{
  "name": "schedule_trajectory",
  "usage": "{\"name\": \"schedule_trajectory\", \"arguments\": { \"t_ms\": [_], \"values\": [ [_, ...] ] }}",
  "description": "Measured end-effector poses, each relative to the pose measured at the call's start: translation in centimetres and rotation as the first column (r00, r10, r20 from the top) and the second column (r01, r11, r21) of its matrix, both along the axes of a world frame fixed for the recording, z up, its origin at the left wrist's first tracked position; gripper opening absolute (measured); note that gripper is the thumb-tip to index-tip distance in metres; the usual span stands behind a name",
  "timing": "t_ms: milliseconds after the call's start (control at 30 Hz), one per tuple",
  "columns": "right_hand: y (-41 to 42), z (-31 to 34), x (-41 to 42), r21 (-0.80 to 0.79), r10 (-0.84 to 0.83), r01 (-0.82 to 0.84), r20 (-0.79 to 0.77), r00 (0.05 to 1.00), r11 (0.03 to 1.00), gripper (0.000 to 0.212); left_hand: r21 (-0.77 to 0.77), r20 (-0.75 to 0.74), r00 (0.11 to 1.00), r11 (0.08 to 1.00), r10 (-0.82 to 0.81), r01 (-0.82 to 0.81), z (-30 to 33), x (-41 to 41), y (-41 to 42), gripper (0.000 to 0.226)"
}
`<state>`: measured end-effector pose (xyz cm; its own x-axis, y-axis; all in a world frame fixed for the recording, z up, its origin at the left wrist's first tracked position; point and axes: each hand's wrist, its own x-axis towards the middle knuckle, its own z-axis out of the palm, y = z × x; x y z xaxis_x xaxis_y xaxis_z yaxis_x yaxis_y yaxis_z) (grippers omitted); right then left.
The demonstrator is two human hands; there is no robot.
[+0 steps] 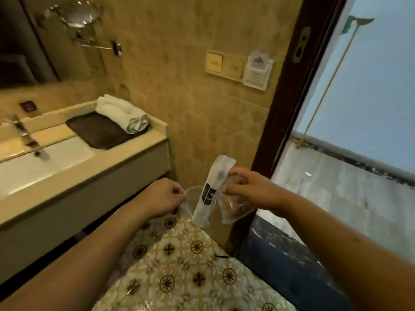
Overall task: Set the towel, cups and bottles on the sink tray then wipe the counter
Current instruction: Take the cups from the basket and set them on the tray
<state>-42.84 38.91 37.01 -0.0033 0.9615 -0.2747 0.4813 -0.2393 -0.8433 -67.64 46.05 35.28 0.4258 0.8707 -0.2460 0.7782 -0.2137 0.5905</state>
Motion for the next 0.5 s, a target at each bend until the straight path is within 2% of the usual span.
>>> {"name": "schedule_trajectory", "arguments": {
  "t_ms": [167, 267, 500],
  "values": [
    [10.6, -0.9, -11.5, -0.092, -0.005, -0.017, -0.228, 0.974, 0.996, 0.04, 0.055, -0.009, 0.982, 0.98, 0.19, -0.189, 0.3, -13.5, 7.3, 0.033],
    [15.6, -1.7, -17.6, -0.175, -0.01, -0.048, -0.318, 0.948, 0.983, 0.037, 0.048, 0.004, 0.955, 0.953, 0.298, -0.298, 0.5, -20.1, 11.2, 0.028],
    [25.4, -3.3, -27.5, -0.316, -0.045, -0.133, -0.5, 0.865, 0.939, 0.036, 0.021, 0.017, 0.877, 0.877, 0.48, -0.481, -0.5, -30.0, 18.4, 0.019]
  ]
}}
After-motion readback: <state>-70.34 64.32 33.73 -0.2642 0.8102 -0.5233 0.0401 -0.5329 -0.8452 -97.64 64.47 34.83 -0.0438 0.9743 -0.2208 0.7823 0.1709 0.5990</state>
